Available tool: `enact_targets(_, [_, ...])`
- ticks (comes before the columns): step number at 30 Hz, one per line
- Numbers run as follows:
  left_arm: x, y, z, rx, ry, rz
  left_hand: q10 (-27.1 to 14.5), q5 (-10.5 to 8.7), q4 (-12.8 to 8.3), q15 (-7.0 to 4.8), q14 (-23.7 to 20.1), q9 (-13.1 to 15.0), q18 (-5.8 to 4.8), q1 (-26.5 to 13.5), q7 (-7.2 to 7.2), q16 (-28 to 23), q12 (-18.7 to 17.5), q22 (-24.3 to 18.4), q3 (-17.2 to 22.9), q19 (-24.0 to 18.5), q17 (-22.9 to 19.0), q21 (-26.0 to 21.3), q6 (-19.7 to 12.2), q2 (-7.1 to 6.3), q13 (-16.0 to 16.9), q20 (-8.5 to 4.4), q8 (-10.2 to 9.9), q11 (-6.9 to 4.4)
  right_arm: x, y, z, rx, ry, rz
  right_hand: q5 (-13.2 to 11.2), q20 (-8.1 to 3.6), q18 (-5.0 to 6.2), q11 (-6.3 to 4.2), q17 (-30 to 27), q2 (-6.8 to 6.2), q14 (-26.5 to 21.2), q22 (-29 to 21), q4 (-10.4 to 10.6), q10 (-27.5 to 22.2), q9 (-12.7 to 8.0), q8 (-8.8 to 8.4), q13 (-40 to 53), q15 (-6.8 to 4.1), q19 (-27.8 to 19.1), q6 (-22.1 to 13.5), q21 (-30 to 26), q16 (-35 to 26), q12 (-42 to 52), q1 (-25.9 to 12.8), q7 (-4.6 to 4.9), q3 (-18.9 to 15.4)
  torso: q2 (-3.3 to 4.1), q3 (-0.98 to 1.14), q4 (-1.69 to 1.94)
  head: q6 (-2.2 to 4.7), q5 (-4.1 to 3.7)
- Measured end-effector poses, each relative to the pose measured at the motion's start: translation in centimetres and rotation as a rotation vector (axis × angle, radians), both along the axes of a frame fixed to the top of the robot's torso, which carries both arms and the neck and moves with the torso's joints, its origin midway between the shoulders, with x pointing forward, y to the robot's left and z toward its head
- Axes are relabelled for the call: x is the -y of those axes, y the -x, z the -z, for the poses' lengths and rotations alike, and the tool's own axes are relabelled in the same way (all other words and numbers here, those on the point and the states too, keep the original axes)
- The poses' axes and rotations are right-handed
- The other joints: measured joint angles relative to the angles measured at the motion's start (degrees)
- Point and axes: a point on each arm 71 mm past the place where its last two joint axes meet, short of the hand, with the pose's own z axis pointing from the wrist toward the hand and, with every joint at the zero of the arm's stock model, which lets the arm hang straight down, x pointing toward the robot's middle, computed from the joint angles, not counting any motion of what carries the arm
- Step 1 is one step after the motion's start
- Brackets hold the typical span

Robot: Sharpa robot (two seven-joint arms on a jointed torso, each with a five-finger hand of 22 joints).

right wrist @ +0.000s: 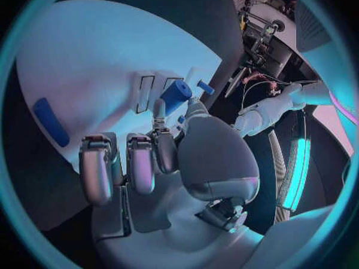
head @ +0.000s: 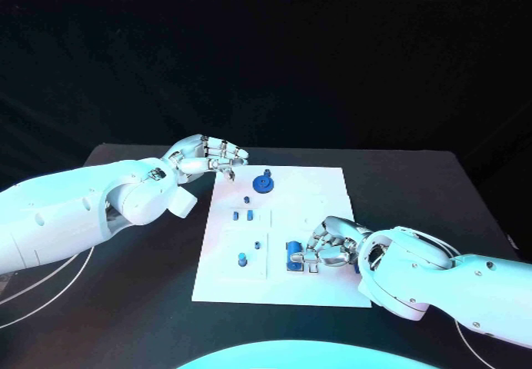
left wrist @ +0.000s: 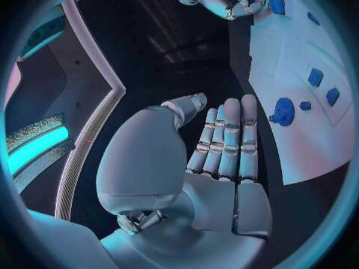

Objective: Assemble the parts on the task board

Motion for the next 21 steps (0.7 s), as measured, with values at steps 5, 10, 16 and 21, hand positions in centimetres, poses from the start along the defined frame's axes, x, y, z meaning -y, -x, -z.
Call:
enact_targets(5, [-0.02, 0.00, 0.00, -0.001, 0.000, 0.000, 0.00, 0.00, 0.00, 0.00, 0.00, 0.00, 0.00, 0.00, 0.00, 0.00, 0.00, 0.00, 0.00, 0.00, 0.00, 0.00, 0.00, 0.00, 0.00, 0.00, 0.00, 0.00, -0.17, -0.12, 0.21, -0.004, 0.007, -0.007, 0.22, 0.00, -0.01, 0.00, 0.00, 0.15, 0.00, 0.00, -0.08, 0.00, -0.10, 0.00, 0.00, 0.00, 0.00, -0.21, 0.18, 0.00, 0.00, 2.02, -0.20, 0.08, 0.01, -0.04, 0.01, -0.15, 0.06])
enact_targets(10, [-0.08, 0.01, 0.02, -0.002, -0.001, -0.001, 0.00, 0.00, 0.00, 0.00, 0.00, 0.00, 0.00, 0.00, 0.00, 0.00, 0.18, -0.04, 0.00, 0.03, 0.00, 0.00, 0.00, 0.00, 0.00, 0.03, 0.12, 0.00, -0.19, -0.07, 0.37, -0.009, 0.019, -0.020, -3.17, 0.00, 0.00, 0.00, 0.00, -0.62, 0.00, -0.01, -0.25, 0.00, -0.52, 0.00, 0.03, 0.00, 0.00, -0.21, 0.18, 0.00, 0.00, 6.66, -0.20, 1.21, 0.00, -0.08, 0.01, -0.27, 0.13])
enact_targets(16, [-0.14, 0.01, 0.02, -0.002, -0.002, -0.002, 0.00, 0.00, 0.00, 0.00, 0.00, 0.00, 0.00, 0.00, 0.00, 0.00, 0.24, -0.10, 0.00, 0.22, 0.00, 0.00, 0.00, 0.00, 0.00, 0.22, 0.20, 0.00, -0.03, 0.12, 0.55, -0.011, 0.035, -0.030, -3.64, 0.00, 0.00, 0.00, 0.00, -1.34, 0.03, -0.01, -0.40, 0.00, -0.95, 0.00, 0.03, -0.02, 0.00, -0.21, 0.18, 0.00, 0.00, 9.83, -0.20, 2.61, -0.03, -0.08, -0.03, -0.31, 0.13])
enact_targets(21, [-0.15, 0.01, 0.01, -0.002, -0.002, -0.002, 0.00, 0.00, 0.00, 0.00, 0.00, 0.00, 0.01, 0.00, 0.00, 0.17, 0.24, -0.10, 0.00, 0.22, 0.00, 0.00, 0.00, 0.00, 0.00, 0.22, 0.20, 0.00, 0.23, 0.08, 0.55, 0.001, 0.046, -0.028, -3.69, 0.00, -0.01, 0.00, -0.01, -1.12, 0.22, -0.01, -0.15, 0.00, -1.03, 0.00, 0.04, -0.21, 0.00, -0.21, 0.18, 0.00, 0.00, 10.01, -0.20, 2.85, -0.03, -0.05, -0.05, -0.31, 0.13])
